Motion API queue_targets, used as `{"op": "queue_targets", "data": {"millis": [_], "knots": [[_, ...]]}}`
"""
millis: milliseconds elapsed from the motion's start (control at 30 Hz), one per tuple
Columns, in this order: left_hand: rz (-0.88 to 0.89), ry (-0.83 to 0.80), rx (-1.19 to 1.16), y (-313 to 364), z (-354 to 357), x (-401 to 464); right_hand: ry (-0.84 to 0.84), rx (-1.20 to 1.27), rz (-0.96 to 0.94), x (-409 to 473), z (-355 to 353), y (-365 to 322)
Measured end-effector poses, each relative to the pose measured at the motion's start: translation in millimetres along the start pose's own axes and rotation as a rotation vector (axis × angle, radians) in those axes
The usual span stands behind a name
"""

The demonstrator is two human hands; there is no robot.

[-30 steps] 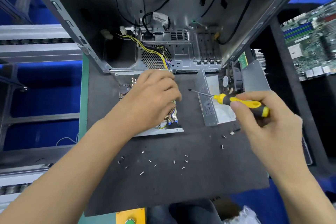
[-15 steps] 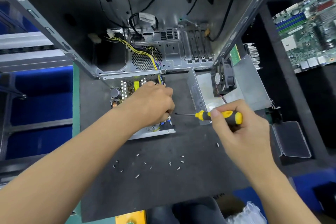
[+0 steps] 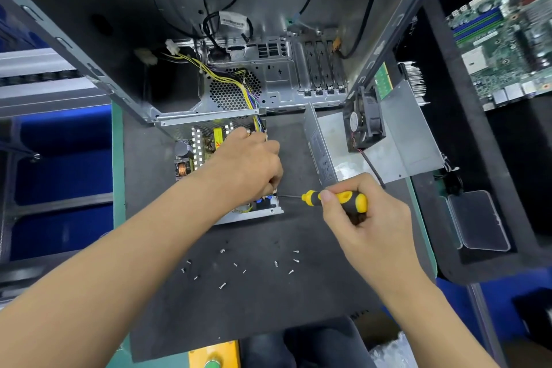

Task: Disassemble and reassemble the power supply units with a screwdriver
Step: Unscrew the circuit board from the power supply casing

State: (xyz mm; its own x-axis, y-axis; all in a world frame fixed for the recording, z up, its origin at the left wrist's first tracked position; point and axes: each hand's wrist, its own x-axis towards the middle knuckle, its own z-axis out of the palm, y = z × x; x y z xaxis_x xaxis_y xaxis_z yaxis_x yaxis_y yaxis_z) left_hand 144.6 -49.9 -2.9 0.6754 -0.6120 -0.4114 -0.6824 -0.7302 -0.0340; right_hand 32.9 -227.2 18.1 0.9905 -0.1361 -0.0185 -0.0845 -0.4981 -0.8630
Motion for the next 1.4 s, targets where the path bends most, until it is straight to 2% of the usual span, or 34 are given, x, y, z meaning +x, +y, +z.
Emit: {"op": "queue_targets", "data": {"millis": [1000, 1400], "knots": [[-0.049, -0.056, -0.016, 6, -7, 2, 0.007, -0.008, -0.096, -13, 9, 5], [-0.050, -0.059, 0.015, 7, -6, 1, 0.097, -0.140, -0.307, -18, 16, 15]]}}
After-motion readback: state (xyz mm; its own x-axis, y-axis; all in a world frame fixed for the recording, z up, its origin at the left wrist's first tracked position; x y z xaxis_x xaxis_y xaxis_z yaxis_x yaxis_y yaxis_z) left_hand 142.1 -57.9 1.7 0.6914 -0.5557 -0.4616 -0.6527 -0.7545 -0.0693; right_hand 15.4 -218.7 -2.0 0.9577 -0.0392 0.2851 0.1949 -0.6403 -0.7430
